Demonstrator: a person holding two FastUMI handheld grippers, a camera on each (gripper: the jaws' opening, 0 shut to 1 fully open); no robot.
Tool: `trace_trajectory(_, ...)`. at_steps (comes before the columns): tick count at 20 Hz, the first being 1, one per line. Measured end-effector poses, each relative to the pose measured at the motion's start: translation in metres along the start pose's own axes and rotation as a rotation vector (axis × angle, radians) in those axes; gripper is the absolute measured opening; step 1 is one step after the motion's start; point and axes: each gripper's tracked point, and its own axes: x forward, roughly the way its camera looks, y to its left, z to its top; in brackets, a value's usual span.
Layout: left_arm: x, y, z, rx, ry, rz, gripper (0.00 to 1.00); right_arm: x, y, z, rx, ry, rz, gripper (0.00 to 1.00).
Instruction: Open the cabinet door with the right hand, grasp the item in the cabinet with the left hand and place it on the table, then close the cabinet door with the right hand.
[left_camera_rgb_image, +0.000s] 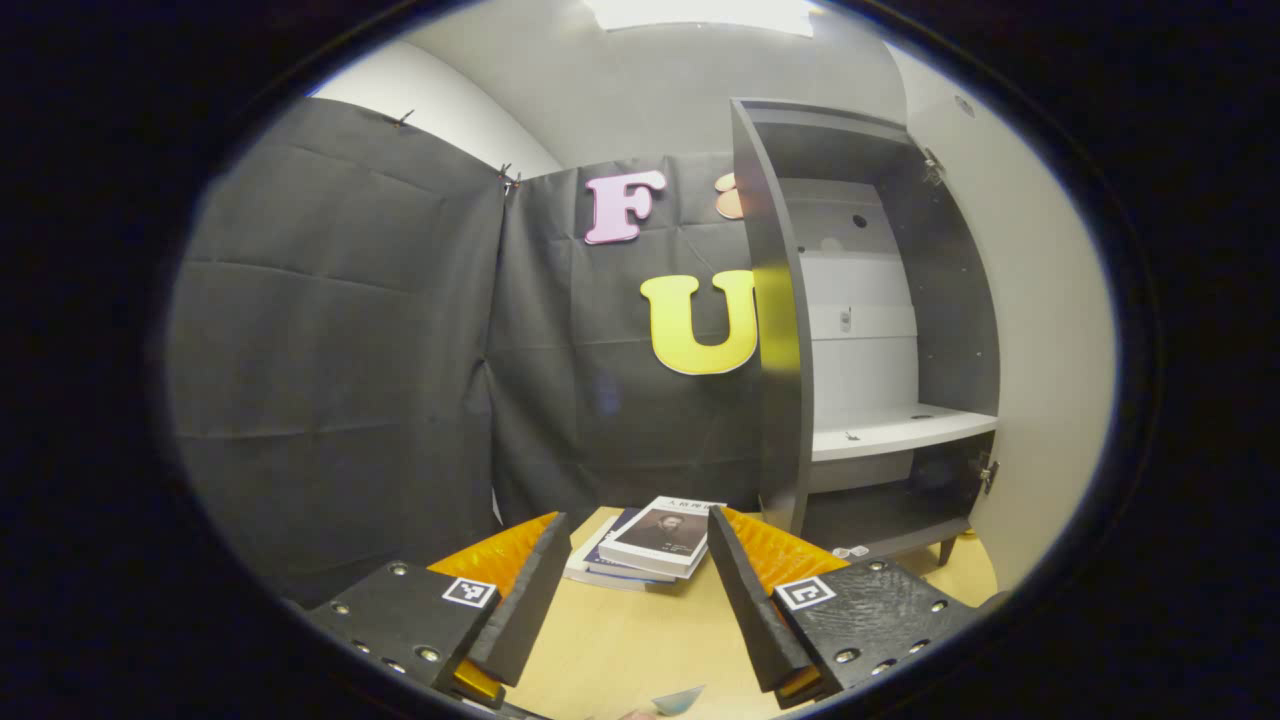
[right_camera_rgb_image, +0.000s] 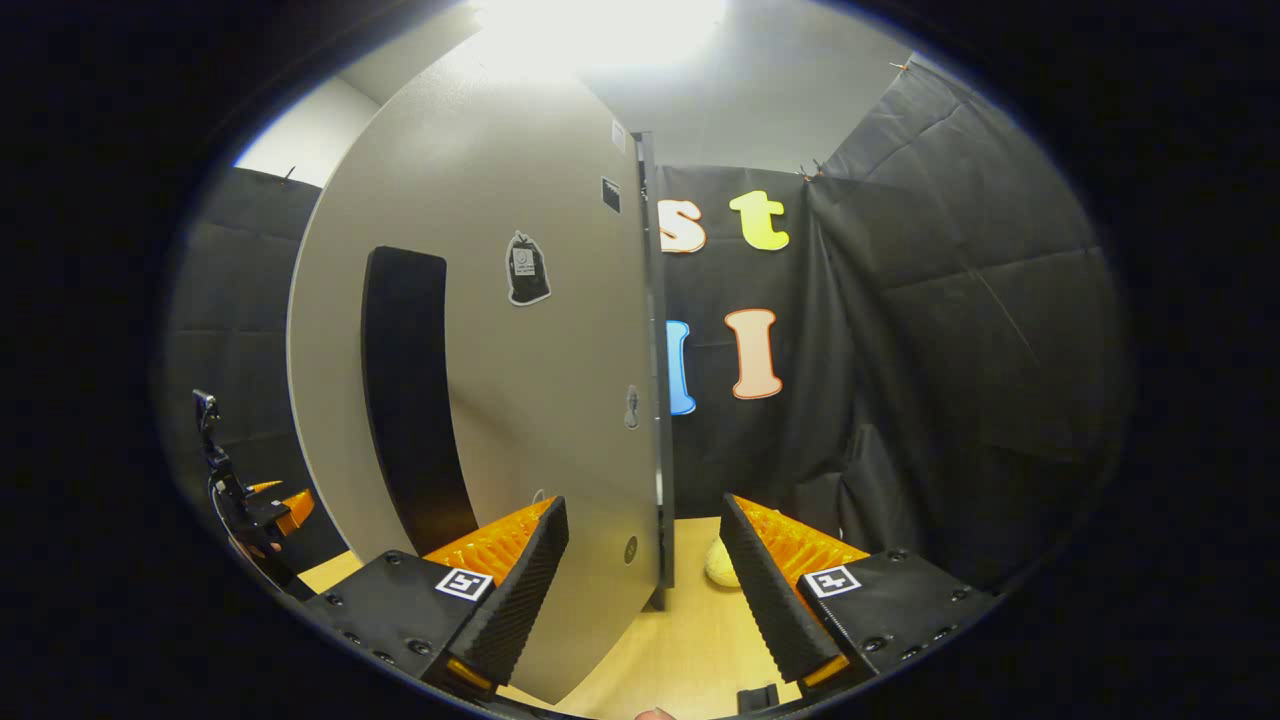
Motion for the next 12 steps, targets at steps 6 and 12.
trace_trajectory(6, 0.003, 0.017, -0.005, -0.009, 0.004, -0.014, 0.83, 0.018, 0.042, -0.001, 0.002, -0.003, 0.055, 0.97)
trace_trajectory(12, 0.004, 0.039, -0.008, 0.002, -0.002, -0.009, 0.86, 0.047, 0.087, -0.009, -0.001, 0.005, 0.116, 0.97)
